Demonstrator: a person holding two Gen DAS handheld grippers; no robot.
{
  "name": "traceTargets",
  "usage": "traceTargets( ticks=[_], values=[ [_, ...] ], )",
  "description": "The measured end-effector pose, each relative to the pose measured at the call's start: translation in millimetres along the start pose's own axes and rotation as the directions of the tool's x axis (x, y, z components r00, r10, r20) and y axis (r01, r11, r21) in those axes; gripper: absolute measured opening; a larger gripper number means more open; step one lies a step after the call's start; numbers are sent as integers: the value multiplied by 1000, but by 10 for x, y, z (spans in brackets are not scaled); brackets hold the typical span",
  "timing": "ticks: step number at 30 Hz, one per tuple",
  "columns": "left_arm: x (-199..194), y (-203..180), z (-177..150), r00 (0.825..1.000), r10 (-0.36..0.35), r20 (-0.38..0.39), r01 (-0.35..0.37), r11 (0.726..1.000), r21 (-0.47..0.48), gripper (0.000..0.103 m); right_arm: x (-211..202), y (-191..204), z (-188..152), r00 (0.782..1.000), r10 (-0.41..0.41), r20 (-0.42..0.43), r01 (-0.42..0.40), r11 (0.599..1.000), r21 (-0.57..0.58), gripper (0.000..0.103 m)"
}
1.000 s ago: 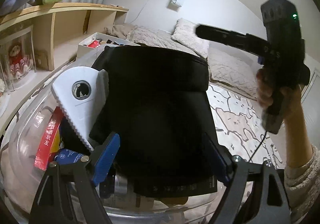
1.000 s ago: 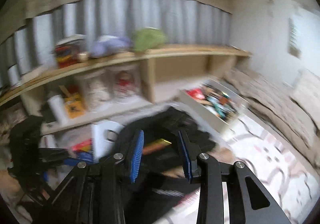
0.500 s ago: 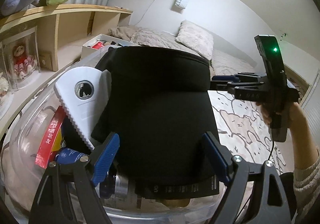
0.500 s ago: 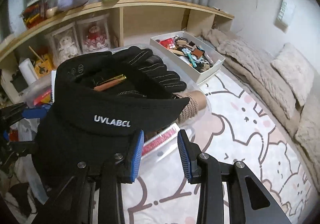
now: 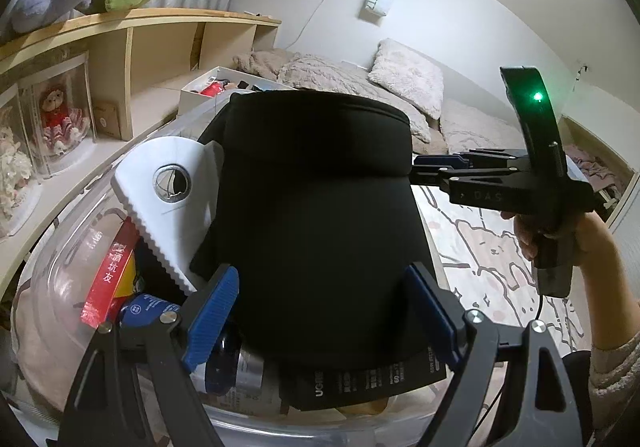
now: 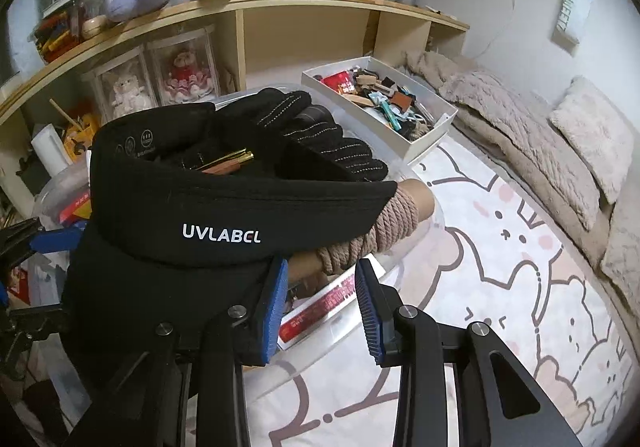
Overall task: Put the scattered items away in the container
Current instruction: 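Open the right tool to release the black visor onto the bin contents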
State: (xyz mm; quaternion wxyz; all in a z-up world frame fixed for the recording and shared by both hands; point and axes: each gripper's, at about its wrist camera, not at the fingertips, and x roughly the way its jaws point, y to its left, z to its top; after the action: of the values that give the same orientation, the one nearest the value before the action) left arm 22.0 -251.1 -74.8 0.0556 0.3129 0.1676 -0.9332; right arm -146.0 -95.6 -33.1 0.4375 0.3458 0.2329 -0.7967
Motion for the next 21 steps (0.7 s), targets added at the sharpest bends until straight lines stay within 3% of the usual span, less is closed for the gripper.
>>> traceTargets(
  ticks=[8, 18, 20, 21],
  values=[
    [-67, -81, 37, 1000, 15, 0, -15, 1000, 9, 84, -122, -24, -16, 1000, -6, 6, 6, 1000, 20, 35],
    [-336, -202, 158, 998, 22, 65, -24, 999, 21, 84, -602, 44, 41, 992, 15, 125, -22, 998, 53, 36],
    [-387, -228, 175, 997, 27, 76, -29, 999, 23, 84, -731, 86, 29, 986, 29, 162, -38, 998, 53, 63],
    [-416, -241, 181, 996, 30, 83, -32, 999, 24, 84, -786, 111, 19, 984, 31, 178, -41, 998, 52, 82]
  ],
)
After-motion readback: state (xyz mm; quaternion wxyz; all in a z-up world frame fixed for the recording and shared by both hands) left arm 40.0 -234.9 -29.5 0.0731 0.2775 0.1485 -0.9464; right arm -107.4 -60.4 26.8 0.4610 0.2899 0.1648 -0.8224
